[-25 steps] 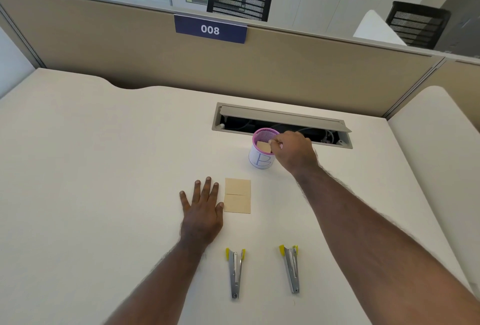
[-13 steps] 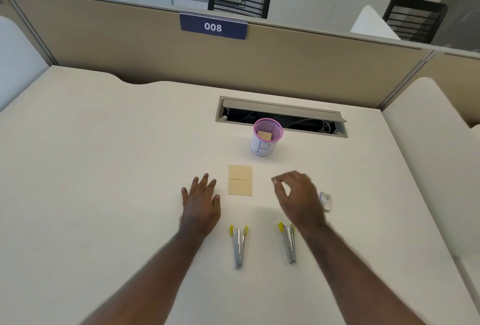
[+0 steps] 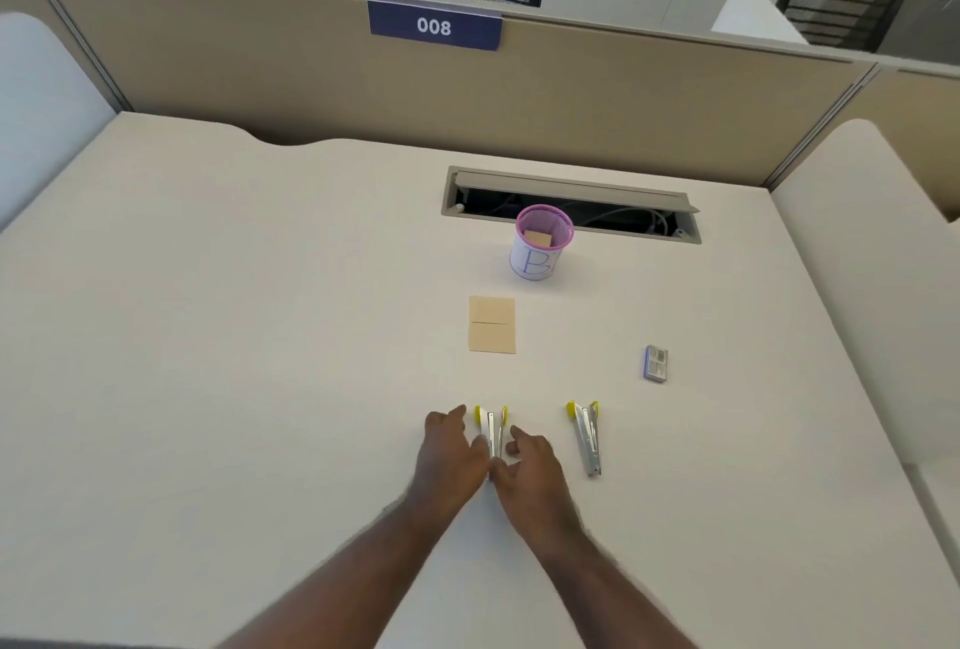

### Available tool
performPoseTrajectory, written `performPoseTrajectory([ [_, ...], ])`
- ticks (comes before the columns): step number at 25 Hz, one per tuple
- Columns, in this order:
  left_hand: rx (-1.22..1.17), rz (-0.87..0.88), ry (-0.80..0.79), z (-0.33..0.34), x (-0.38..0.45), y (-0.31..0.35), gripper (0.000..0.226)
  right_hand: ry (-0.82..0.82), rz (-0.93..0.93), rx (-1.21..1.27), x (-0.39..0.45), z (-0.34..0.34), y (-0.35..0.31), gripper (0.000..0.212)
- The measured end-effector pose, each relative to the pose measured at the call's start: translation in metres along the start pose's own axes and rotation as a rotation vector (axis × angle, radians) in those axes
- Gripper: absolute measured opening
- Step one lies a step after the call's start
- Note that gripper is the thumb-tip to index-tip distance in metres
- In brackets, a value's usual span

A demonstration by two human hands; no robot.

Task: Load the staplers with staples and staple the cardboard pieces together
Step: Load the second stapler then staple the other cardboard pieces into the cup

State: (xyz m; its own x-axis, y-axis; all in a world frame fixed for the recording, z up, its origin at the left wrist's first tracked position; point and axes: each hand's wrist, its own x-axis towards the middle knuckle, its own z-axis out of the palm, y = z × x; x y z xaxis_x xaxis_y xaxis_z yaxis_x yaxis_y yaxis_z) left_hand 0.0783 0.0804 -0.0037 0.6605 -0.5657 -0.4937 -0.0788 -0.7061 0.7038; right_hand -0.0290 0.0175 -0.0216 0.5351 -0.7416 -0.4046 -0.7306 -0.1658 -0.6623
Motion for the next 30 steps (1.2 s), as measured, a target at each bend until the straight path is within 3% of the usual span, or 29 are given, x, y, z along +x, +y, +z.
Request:
performPoseTrajectory([
  [2, -0.059, -0.038, -0.053, 0.0, 0.002, 0.005, 0.028, 0.01, 0.019, 0.036, 0.001, 0.004, -0.004, 0.032],
  [6, -0.251, -0.079, -0.108, -0.001, 0.001, 0.007, 0.04, 0.034, 0.049, 0.139, 0.002, 0.008, -0.006, 0.031],
  [10, -0.416, -0.12, -0.121, -0.001, -0.001, 0.011, 0.029, 0.084, 0.088, 0.255, 0.003, 0.002, -0.009, 0.012],
  [16, -0.579, -0.076, -0.212, -0.013, 0.0, 0.006, 0.012, 0.161, 0.007, 0.375, 0.001, -0.007, -0.01, 0.021],
  [19, -0.602, -0.011, -0.294, -0.027, -0.001, 0.009, 0.012, 0.138, -0.048, 0.36, 0.002, -0.016, -0.013, 0.01],
  [26, -0.544, 0.148, -0.46, -0.052, -0.003, 0.018, 0.019, 0.035, -0.154, 0.309, 0.0, -0.046, -0.031, 0.022],
  [30, -0.516, 0.168, -0.513, -0.058, -0.005, 0.02, 0.021, 0.007, -0.147, 0.322, 0.002, -0.056, -0.035, 0.007],
])
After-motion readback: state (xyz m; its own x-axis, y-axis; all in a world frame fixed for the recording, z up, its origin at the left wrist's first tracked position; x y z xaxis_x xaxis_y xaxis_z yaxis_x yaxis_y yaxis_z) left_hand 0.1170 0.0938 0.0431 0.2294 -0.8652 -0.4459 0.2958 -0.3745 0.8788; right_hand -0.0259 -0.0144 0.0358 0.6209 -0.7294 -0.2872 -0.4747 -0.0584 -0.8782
